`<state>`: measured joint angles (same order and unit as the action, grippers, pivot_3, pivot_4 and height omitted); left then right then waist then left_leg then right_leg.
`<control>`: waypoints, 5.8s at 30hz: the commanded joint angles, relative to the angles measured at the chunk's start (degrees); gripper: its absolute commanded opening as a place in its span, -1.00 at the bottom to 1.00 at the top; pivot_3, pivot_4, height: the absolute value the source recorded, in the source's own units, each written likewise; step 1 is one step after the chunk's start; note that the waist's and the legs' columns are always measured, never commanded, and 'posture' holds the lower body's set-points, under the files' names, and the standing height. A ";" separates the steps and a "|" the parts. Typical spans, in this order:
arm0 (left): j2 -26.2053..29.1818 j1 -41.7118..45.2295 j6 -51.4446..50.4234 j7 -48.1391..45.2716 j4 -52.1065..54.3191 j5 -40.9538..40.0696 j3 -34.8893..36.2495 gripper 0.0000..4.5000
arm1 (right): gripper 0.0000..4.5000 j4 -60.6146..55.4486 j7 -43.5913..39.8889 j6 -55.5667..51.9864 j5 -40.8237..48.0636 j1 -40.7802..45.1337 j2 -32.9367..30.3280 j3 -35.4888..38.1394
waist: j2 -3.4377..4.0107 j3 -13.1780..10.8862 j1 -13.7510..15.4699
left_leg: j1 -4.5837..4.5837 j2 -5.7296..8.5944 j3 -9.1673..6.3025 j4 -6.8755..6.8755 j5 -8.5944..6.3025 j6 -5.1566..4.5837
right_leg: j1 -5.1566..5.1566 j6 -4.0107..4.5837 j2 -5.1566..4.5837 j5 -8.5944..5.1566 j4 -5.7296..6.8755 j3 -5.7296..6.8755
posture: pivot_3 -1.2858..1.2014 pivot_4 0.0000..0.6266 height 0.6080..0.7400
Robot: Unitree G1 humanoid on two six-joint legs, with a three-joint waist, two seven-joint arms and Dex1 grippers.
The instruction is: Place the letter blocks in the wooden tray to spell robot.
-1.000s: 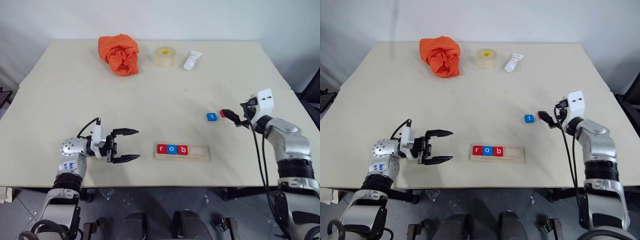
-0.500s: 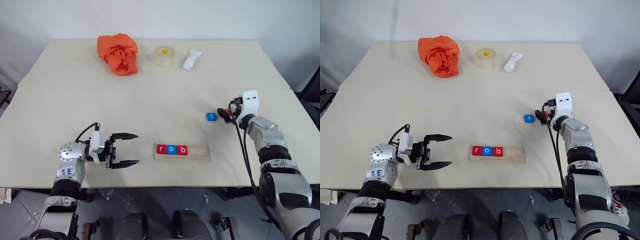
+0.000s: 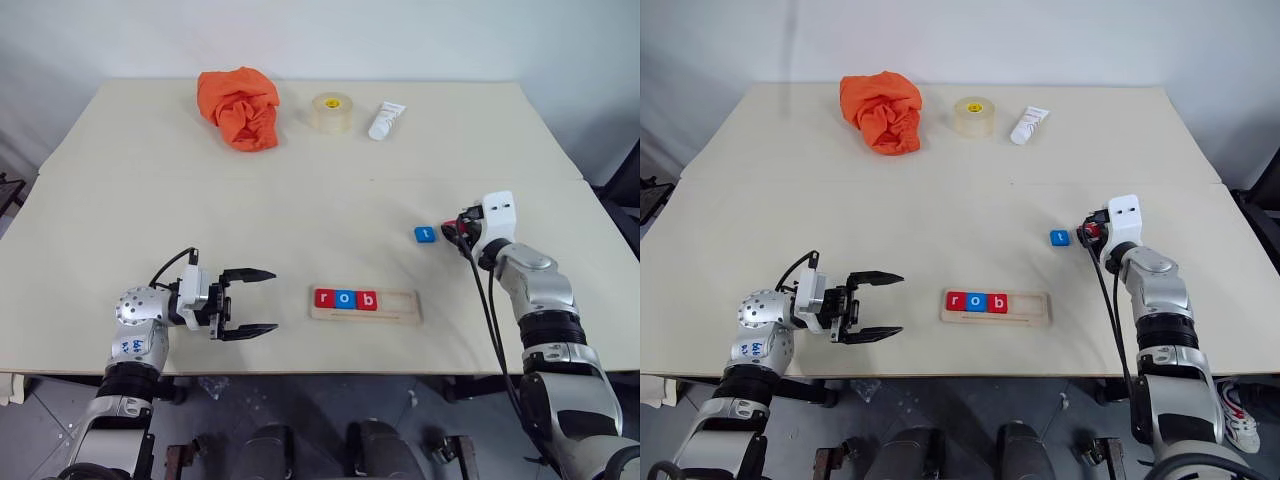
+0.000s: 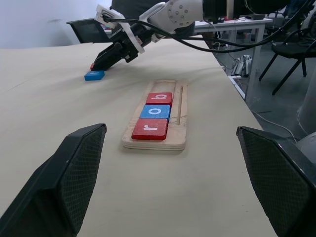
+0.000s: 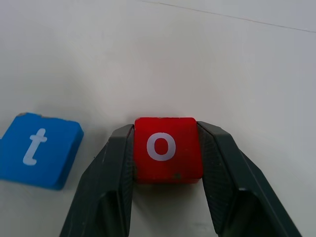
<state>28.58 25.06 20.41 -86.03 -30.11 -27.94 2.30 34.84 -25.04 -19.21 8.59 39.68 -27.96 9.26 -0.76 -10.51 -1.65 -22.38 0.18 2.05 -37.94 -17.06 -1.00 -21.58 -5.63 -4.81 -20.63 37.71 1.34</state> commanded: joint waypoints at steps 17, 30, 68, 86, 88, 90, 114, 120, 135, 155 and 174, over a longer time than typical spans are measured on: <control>-0.23 4.16 -0.04 -5.99 -2.16 -1.13 -0.18 1.00 | -0.35 -72.36 14.90 -30.30 12.63 -40.14 8.51 8.06 | 0.00 0.00 0.05 | 0.04 0.02 0.01 0.33 -0.04 -0.03 | -0.03 0.00 0.01 0.00 -0.23 -0.10 | 0.03 -0.52 1.00; -0.04 5.37 0.47 -6.40 -3.43 -0.99 -0.26 1.00 | 0.23 -75.76 19.73 -31.42 11.57 -44.30 14.78 3.32 | 0.00 0.00 0.06 | 0.15 0.03 0.01 0.55 -0.03 -0.05 | -0.05 0.01 0.01 0.00 -0.28 -0.13 | 0.03 -0.52 1.00; -0.10 -0.29 -0.99 -2.08 3.71 -1.18 0.63 1.00 | 0.17 -26.59 -47.65 6.08 -1.27 -15.37 -28.53 -18.69 | -0.03 -0.01 0.14 | 0.08 0.01 -0.01 0.02 -0.02 -0.05 | 0.19 -0.03 0.00 0.02 -0.58 0.01 | 0.03 -0.52 1.00; -1.19 2.72 -0.41 -3.12 0.63 -0.53 0.09 1.00 | -0.35 -50.26 -47.88 -16.34 4.27 -6.50 -27.73 -21.64 | 0.00 -0.03 0.19 | 0.02 -0.01 -0.04 0.00 -0.09 0.01 | 0.05 -0.01 -0.07 0.02 -0.44 0.08 | 0.03 -0.52 1.00; -1.41 2.70 -0.35 -3.46 0.73 -0.60 -0.17 1.00 | -0.35 -50.47 -47.78 -16.89 2.99 -5.15 -25.71 -25.11 | 0.00 -0.03 0.14 | -0.01 0.00 -0.05 0.00 -0.10 0.00 | 0.04 -0.01 -0.08 0.02 -0.50 0.09 | 0.03 -0.52 1.00; -1.55 2.48 -0.37 -3.60 1.10 -0.65 -0.39 1.00 | -0.35 -49.56 -47.43 -16.37 1.51 -3.86 -23.85 -27.58 | 0.00 -0.03 0.11 | -0.01 0.00 -0.04 0.00 -0.10 0.00 | 0.04 -0.01 -0.08 0.02 -0.50 0.09 | 0.03 -0.52 1.00; -1.65 0.41 -0.27 -1.93 3.29 -0.78 0.06 1.00 | 0.98 -43.88 -48.99 -13.43 -2.86 -0.21 -20.47 -30.56 | 0.00 -0.03 0.10 | -0.03 0.01 -0.04 -0.01 -0.10 -0.01 | 0.00 -0.01 -0.08 0.02 -0.44 0.15 | 0.03 -0.52 1.00; -1.75 0.88 -0.12 -1.89 2.62 -0.65 0.16 1.00 | 0.99 -45.41 -49.02 -14.37 -1.15 -1.94 -21.98 -27.95 | 0.00 -0.03 0.10 | -0.03 0.01 -0.04 -0.01 -0.11 -0.01 | 0.00 -0.01 -0.08 0.02 -0.44 0.16 | 0.03 -0.52 1.00; -2.06 2.41 0.39 -2.37 0.57 -0.43 0.17 1.00 | -0.98 -40.17 -45.46 -8.66 -3.08 -7.66 -23.24 -25.36 | 0.00 -0.03 0.09 | -0.02 0.02 -0.03 -0.01 -0.11 -0.02 | 0.01 -0.01 -0.10 0.02 -0.43 0.18 | 0.03 -0.52 1.00; -1.42 1.61 -0.15 -1.77 1.78 -0.53 0.40 1.00 | -0.98 -39.72 -43.70 -9.35 -3.58 -7.53 -18.28 -25.88 | 0.00 -0.03 0.09 | -0.01 0.02 -0.04 -0.04 -0.11 -0.01 | 0.03 -0.02 -0.10 0.02 -0.39 0.19 | 0.03 -0.52 1.00; -2.13 2.74 0.37 -2.20 0.22 -0.37 0.30 1.00 | -0.29 -42.12 -41.11 -10.00 5.56 -13.72 -21.89 -9.37 | 0.00 -0.03 0.26 | -0.02 0.03 -0.05 -0.03 -0.12 -0.03 | 0.05 -0.02 -0.10 0.02 -0.41 0.20 | 0.03 -0.52 1.00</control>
<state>26.47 27.03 20.10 -85.98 -30.24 -27.88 1.89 -7.97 -67.09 -30.71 12.93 26.71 -48.80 -3.71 -0.77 -10.54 -1.39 -22.40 0.21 2.01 -37.97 -17.18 -1.03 -21.53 -5.65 -4.92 -20.60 37.29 1.53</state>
